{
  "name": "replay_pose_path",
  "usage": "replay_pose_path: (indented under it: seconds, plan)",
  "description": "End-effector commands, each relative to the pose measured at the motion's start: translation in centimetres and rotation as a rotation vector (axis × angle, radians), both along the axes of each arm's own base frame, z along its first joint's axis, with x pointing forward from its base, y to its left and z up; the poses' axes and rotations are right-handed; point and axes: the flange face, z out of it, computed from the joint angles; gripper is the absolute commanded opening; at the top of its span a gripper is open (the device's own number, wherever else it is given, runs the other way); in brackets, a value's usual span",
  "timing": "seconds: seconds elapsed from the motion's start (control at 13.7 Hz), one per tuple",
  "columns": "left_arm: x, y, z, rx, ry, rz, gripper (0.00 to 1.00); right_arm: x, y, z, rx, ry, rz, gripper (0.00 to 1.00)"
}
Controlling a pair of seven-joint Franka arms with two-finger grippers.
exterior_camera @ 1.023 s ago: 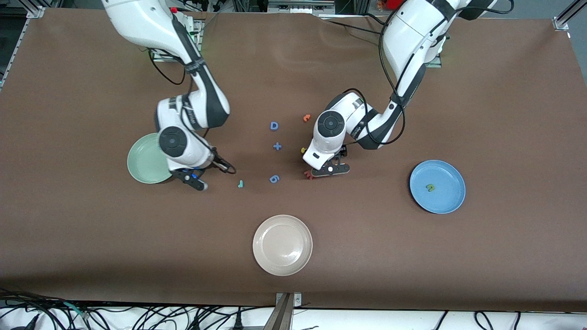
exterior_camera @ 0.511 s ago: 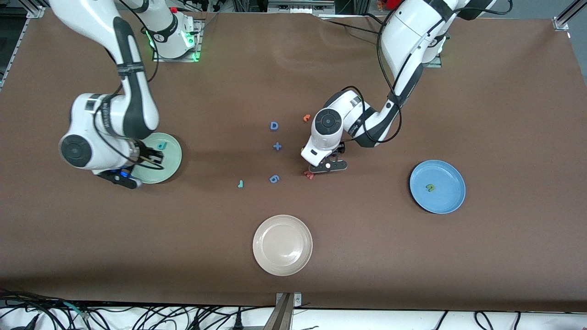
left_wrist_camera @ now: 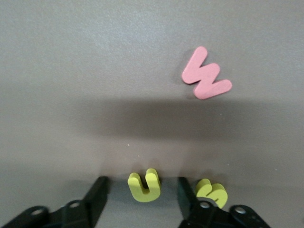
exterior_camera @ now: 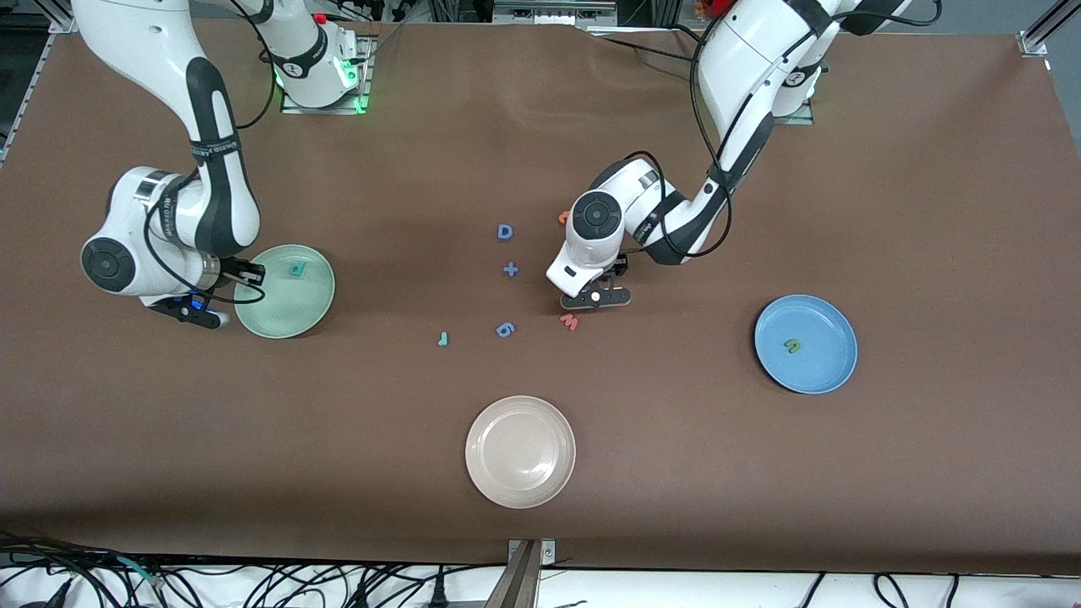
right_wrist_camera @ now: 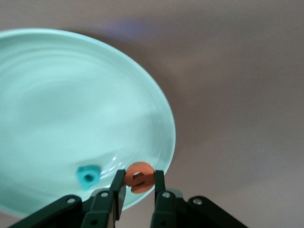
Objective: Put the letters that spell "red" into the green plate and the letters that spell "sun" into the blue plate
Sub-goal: 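Reach the teal r with the right gripper while the left gripper drops the yellow u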
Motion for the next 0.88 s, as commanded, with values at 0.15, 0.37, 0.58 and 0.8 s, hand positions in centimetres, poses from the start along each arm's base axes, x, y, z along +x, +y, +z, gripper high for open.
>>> replay_pose_path:
  seconds: [0.15,0.37,0.58,0.8]
  plan:
    - [-0.6,0.7,0.4,0.021,-0.003,0.006,0.41,-1.3,-0.4,-2.0,0.003,0.003,0.013,0.18]
    - [-0.4,0.5,0.9,0.015,-0.011,0.009,0.34,-1.2,-0.1,-2.0,0.008,0.005,0.007,0.74]
    - [-0.1,0.7,0.9,0.013,-0.014,0.013,0.29,-0.7,0.9,-1.0,0.019,-0.012,0.010,0.97]
    - [-0.2,0.7,0.8,0.014,-0.012,0.013,0.13,1.6,4.3,2.2,0.072,-0.031,-0.032,0.97]
